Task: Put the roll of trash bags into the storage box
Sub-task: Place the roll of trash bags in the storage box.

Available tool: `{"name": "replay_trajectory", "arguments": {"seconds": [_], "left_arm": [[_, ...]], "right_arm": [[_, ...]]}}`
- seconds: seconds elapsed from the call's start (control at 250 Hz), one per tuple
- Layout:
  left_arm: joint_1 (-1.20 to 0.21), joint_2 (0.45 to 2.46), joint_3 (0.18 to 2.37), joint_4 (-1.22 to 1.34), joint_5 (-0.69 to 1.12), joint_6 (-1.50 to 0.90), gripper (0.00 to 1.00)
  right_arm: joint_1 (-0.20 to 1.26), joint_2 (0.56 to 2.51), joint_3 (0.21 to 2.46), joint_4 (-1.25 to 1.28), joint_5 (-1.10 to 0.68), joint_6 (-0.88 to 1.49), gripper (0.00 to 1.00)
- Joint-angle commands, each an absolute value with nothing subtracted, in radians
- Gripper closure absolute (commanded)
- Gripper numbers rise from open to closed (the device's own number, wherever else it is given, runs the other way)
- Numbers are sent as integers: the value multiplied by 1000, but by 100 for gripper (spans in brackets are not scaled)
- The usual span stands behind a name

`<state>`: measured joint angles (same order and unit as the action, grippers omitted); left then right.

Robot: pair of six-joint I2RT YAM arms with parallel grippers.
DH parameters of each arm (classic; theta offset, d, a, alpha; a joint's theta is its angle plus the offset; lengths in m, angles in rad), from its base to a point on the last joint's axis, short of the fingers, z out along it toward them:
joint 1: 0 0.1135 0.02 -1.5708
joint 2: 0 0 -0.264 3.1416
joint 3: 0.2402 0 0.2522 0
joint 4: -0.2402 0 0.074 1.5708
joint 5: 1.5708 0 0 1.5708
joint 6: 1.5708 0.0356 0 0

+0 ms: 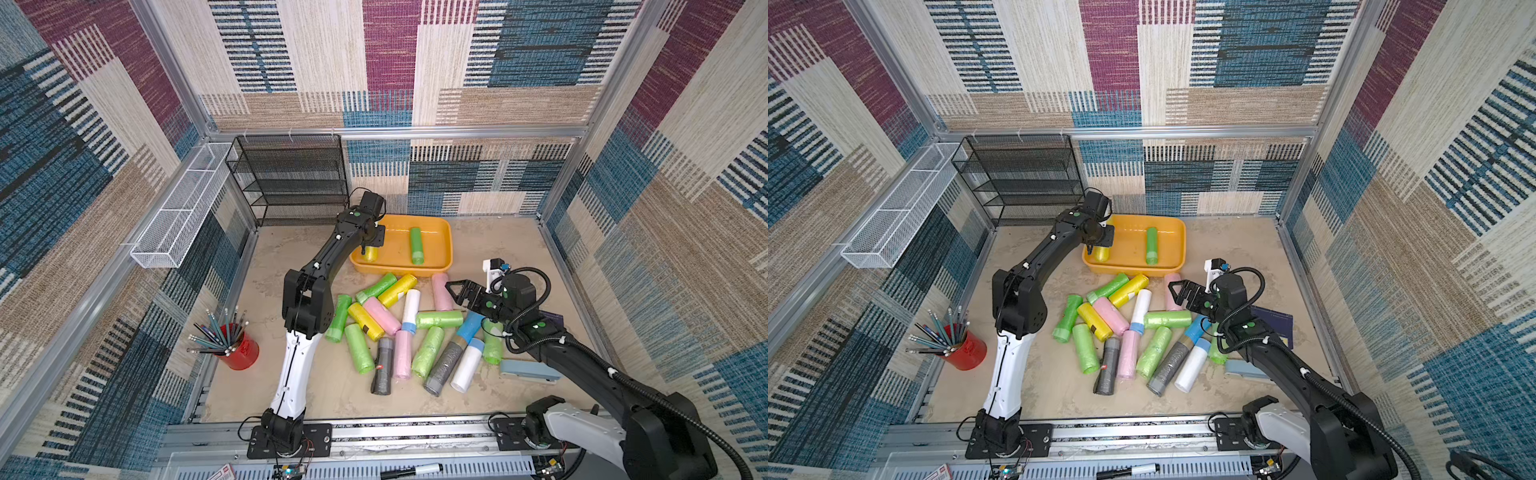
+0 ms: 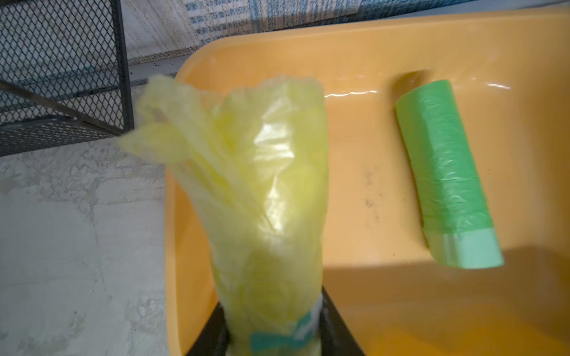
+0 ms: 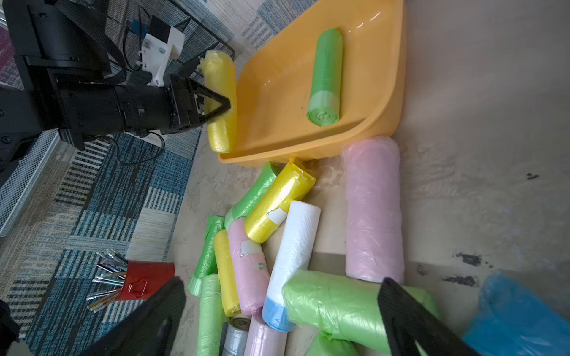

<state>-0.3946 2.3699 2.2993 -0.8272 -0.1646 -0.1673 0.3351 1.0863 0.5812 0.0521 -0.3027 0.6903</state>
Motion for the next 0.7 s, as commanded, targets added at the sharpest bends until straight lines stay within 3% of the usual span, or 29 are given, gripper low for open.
{"name": "replay_trajectory", "arguments": {"seconds": [0.0,0.1,0.304,0.468,0.7], "left_arm": [[-387,2407,2348,-860,-224,-111,84],[-378,2445,2385,-859,-224,-98,78],[-354,2490,2403,-860,-230,-89,76],[-346,2498,2395,-859,-251,-52,64],[-347,2456,2387,-858,-222,-45,39]], "right_arm": [[335,1076,582,17,-254,681,1],[336,1071,596,-32,-210,662,1],[336,1078,642,-159,-123,624,1],[336,1108,675,-260,-33,599,0],[334,1129,703,-341,0,601,1]]}}
